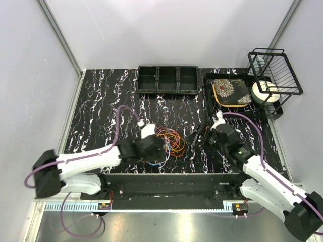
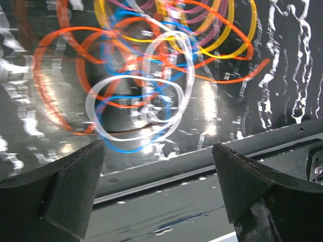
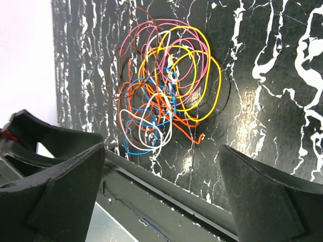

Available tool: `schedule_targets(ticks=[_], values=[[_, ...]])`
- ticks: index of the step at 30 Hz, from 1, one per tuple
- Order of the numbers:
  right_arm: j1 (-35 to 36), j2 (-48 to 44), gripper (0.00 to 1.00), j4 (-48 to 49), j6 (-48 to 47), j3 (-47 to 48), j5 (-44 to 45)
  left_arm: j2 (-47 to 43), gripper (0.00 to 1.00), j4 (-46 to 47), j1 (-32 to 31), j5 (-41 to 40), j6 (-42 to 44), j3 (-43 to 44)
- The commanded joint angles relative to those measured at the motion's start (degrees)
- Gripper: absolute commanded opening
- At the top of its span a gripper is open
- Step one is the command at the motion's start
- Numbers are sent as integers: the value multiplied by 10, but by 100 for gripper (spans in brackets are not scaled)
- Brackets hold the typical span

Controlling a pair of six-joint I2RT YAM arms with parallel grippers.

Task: Untangle the cables

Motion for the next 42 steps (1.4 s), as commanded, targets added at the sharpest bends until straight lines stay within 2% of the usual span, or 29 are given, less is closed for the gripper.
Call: schedule_targets(ticks=[1, 6, 13, 19, 26, 27, 29, 39, 42], values=[[3, -40, 100, -2, 30, -23, 4, 94, 89, -25, -39, -70, -44, 99], [2, -52, 100, -4, 44, -37, 0, 147, 81, -39, -55, -76, -71, 129], [2, -38, 100, -10, 38, -37, 0, 162, 75, -56, -55, -104, -110, 111], [2, -13, 100, -9, 30, -34, 0, 191, 67, -32, -54, -103, -114, 95], [3, -10, 100, -5, 23, -35, -4, 206, 51, 11, -21, -87, -88, 74], [3, -12, 100, -6, 23, -36, -3, 206, 42, 19, -21, -90, -83, 76], [2, -12, 100, -5, 24, -39, -2, 206, 37, 18, -21, -93, -76, 79], [2, -15, 100, -5, 26, -38, -8, 243, 37, 2, -17, -72, -100, 94], [3, -19, 100, -4, 29, -42, -8, 249, 24, 4, -17, -71, -102, 93]])
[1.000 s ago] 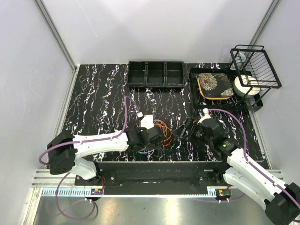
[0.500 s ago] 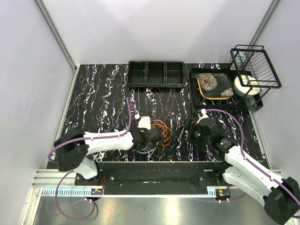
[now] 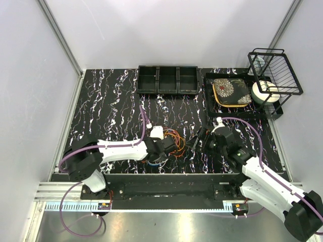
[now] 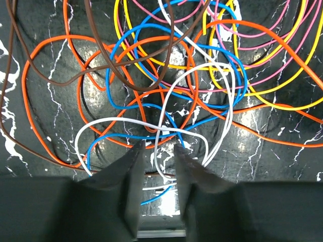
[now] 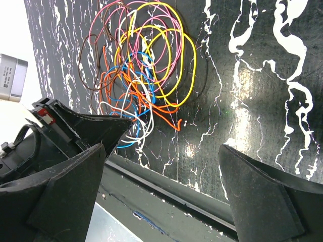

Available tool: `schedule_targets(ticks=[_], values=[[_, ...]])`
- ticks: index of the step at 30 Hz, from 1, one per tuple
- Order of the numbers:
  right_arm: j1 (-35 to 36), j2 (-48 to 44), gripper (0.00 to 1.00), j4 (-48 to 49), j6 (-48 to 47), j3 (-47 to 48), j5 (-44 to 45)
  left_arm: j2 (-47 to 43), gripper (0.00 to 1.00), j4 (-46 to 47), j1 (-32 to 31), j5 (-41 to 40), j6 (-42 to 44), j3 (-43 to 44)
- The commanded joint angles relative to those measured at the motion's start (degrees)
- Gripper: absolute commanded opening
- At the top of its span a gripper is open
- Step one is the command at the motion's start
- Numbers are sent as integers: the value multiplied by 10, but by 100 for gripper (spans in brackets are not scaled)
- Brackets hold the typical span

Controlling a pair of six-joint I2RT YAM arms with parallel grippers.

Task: Untangle the cables

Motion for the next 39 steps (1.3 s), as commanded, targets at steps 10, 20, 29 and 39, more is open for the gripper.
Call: schedule_targets(ticks=[10, 20, 29, 39], values=[[3, -11, 100, -5, -11, 16, -7, -36, 0, -211, 2, -35, 88, 299], [2, -57, 100, -24, -26, 70, 23, -104, 0, -324, 8, -137, 221, 600], [2, -118, 100, -68, -35, 99, -6, -189, 0, -115, 63, 72, 121, 161], [2, -19, 100, 29, 11, 116, -134, -229, 0, -82, 65, 73, 194, 186]])
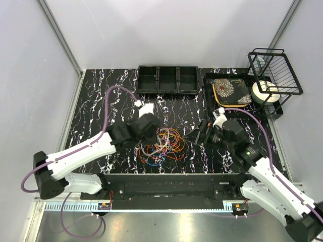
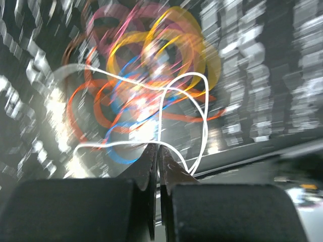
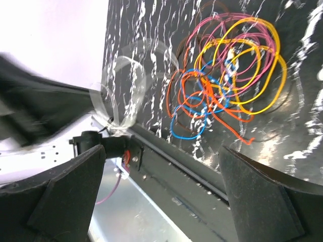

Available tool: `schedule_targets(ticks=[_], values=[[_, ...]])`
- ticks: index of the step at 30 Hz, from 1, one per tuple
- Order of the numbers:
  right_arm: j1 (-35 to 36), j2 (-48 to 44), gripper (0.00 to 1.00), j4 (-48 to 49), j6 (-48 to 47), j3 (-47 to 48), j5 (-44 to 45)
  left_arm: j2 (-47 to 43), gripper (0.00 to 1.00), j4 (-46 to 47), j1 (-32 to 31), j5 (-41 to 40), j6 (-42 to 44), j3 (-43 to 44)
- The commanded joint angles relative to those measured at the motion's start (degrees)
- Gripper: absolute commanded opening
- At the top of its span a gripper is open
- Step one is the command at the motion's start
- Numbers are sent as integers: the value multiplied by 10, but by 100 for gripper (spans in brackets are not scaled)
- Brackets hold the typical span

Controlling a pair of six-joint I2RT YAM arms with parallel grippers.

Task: Untangle the cables

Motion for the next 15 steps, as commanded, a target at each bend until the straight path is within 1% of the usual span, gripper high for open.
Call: schedule_targets(ticks=[1, 5, 6, 9, 12, 15], values=[[2, 37, 99, 91, 47, 6, -75, -30, 0, 59, 3, 15, 45, 63], [3, 87, 91, 210, 106, -6, -111, -31, 0, 59, 3, 30, 41, 53], [3, 98, 89, 219, 109, -4, -115, -35, 0, 65, 3, 31, 41, 45], [3, 123, 88, 234, 107, 5, -119, -44, 0, 73, 3, 32, 43, 30], [3, 139, 88, 264, 115, 4, -126, -47, 0, 76, 3, 32, 51, 30], [6, 160, 84, 282, 118, 3, -126, -42, 0, 76, 3, 36, 61, 38]])
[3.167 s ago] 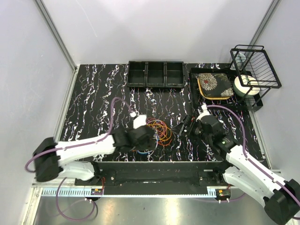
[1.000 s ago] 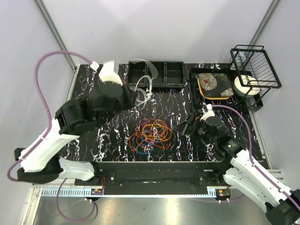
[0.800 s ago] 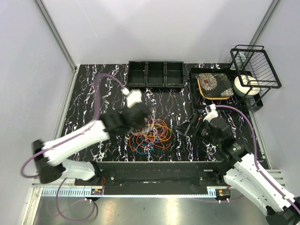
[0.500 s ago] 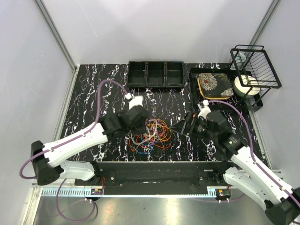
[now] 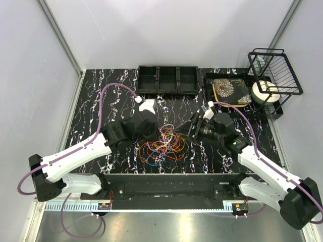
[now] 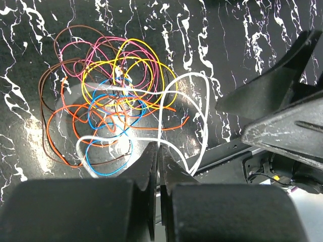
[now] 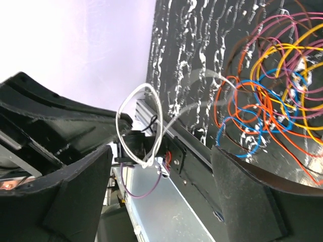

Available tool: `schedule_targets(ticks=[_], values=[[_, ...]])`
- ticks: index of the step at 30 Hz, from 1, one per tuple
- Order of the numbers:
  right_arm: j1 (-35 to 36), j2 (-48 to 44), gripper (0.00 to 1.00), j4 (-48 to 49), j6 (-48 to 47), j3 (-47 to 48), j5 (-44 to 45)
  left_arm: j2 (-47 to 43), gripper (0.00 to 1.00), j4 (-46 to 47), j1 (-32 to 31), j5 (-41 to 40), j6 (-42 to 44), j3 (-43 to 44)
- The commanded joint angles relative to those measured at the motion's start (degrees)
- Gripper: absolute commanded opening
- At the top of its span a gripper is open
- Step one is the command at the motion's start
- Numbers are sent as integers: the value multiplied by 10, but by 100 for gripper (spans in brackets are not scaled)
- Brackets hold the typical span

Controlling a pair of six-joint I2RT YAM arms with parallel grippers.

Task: Untangle the cables

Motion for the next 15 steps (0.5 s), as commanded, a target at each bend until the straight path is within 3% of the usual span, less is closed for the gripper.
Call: schedule_targets(ticks=[1, 3, 7, 8, 10, 11, 12, 14, 15], values=[[6, 23, 82, 75, 18, 8, -21, -9, 0, 25, 3, 16, 25, 14], [8, 38, 79, 91, 24, 5, -20, -6, 0, 25, 3, 18, 30, 25], [8, 63, 64, 115, 31, 8, -22, -3, 0, 25, 3, 17, 32, 29], [7, 71, 50, 119, 28, 13, -22, 0, 0, 25, 3, 16, 32, 28], [8, 84, 35, 121, 27, 28, -28, 2, 0, 30, 3, 24, 30, 25], [8, 89, 14, 122, 26, 40, -30, 2, 0, 34, 3, 28, 29, 22], [8, 95, 2, 115, 24, 50, -34, 2, 0, 41, 3, 30, 28, 19], [7, 103, 0, 54, -2, 92, -20, -5, 0, 42, 3, 30, 25, 17], [6, 104, 0, 41, -11, 107, -8, -8, 7, 42, 3, 29, 23, 15]])
